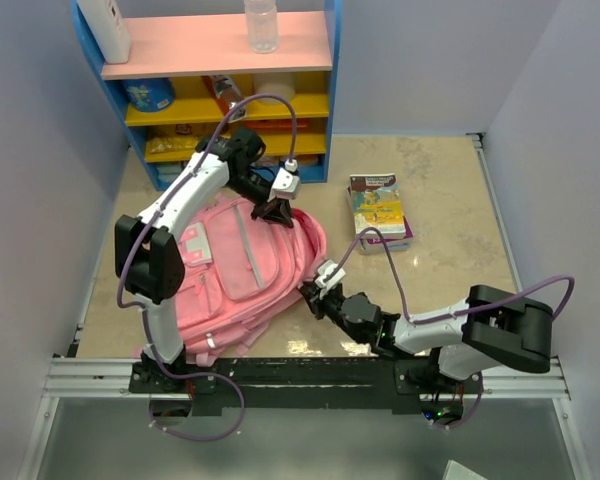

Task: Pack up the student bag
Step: Unzip the student bag at the center of the board, then pick up the book from the center of the board.

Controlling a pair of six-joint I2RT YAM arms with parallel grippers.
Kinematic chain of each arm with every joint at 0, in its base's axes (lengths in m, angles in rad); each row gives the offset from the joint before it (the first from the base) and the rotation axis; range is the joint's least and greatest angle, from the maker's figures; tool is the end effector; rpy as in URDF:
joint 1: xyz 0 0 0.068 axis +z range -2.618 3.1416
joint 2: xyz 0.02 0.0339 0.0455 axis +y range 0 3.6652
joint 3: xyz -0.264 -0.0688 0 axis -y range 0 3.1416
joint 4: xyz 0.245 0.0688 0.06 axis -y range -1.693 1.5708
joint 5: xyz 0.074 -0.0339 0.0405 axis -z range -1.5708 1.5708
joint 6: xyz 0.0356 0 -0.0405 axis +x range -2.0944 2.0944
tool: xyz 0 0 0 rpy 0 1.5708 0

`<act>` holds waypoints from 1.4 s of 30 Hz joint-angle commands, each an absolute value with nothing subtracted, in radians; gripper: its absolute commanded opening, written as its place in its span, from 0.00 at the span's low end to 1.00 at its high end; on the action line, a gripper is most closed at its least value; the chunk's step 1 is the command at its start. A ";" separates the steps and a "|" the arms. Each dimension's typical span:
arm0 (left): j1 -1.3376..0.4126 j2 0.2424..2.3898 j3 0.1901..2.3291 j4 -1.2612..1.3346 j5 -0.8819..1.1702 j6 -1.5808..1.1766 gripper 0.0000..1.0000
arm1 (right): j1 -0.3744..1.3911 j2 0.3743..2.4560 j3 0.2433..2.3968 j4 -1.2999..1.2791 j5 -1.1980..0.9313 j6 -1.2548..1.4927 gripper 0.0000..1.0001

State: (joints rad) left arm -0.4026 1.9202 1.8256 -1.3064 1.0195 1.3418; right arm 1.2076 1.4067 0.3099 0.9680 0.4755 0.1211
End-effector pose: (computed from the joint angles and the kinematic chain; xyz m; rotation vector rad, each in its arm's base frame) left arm 0.3337 -0.1751 0.3068 1.8514 1.4105 -1.0694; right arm 0.1029 0.2250 0.1698 -0.5630 1.6256 0.5907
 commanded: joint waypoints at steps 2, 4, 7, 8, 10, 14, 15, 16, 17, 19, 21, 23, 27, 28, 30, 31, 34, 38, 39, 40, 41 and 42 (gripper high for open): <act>-0.419 1.872 1.835 -1.013 1.163 1.134 0.00 | 1.275 1.416 0.336 0.956 0.422 0.170 0.00; -0.419 1.847 1.800 -0.953 1.151 1.074 0.00 | 1.301 1.423 0.337 0.951 0.417 0.186 0.00; -0.419 1.839 1.795 -0.887 1.143 1.026 0.00 | 1.342 1.443 0.344 0.948 0.408 0.207 0.00; -0.419 1.841 1.796 -0.881 1.144 1.020 0.00 | 1.350 1.451 0.347 0.953 0.410 0.209 0.00; -0.419 1.847 1.801 -0.887 1.155 1.020 0.00 | 1.373 1.482 0.363 0.962 0.400 0.216 0.00; -0.422 1.850 1.805 -0.932 1.163 1.064 0.00 | 1.391 1.537 0.411 0.976 0.380 0.215 0.00; -0.422 1.853 1.813 -0.968 1.166 1.107 0.00 | 1.391 1.537 0.416 0.976 0.394 0.216 0.02; -0.422 1.858 1.837 -1.018 1.166 1.161 0.00 | 1.393 1.526 0.413 0.977 0.408 0.219 0.10; -0.422 1.864 1.850 -1.117 1.161 1.258 0.00 | 1.393 1.511 0.408 0.970 0.414 0.213 0.16; -0.422 1.884 1.890 -1.231 1.143 1.372 0.00 | 1.391 1.438 0.394 0.933 0.442 0.206 0.22; -0.422 1.876 1.885 -1.318 1.117 1.445 0.00 | 1.393 1.364 0.384 0.868 0.465 0.206 0.41; -0.423 1.833 1.798 -1.318 1.089 1.549 0.00 | 1.391 1.209 0.358 0.797 0.521 0.216 0.54; -0.439 1.790 1.743 -1.316 1.040 1.562 0.00 | 1.385 0.903 0.324 0.619 0.684 0.256 0.63; -0.448 1.789 1.729 -1.318 1.034 1.562 0.00 | 1.376 0.858 0.318 0.585 0.724 0.262 0.64; -0.463 1.773 1.704 -1.318 1.014 1.584 0.00 | 1.301 0.796 0.321 0.510 0.781 0.288 0.66; -0.486 1.766 1.683 -1.316 1.009 1.591 0.00 | 1.251 0.805 0.346 0.477 0.761 0.307 0.66; -0.534 1.737 1.646 -1.318 0.986 1.620 0.00 | 0.998 0.963 0.453 0.321 0.599 0.426 0.61; -0.581 1.681 1.612 -1.318 0.918 1.672 0.00 | 0.867 1.234 0.592 0.310 0.467 0.402 0.60; -0.590 1.678 1.614 -1.318 0.907 1.671 0.00 | 0.853 1.329 0.648 0.316 0.433 0.393 0.61; -0.600 1.677 1.618 -1.318 0.901 1.661 0.00 | 0.851 1.365 0.673 0.334 0.419 0.379 0.65; -0.600 1.675 1.623 -1.318 0.894 1.660 0.00 | 0.851 1.402 0.696 0.339 0.402 0.355 0.68; -0.600 1.672 1.621 -1.318 0.893 1.660 0.00 | 0.851 1.452 0.736 0.339 0.373 0.347 0.71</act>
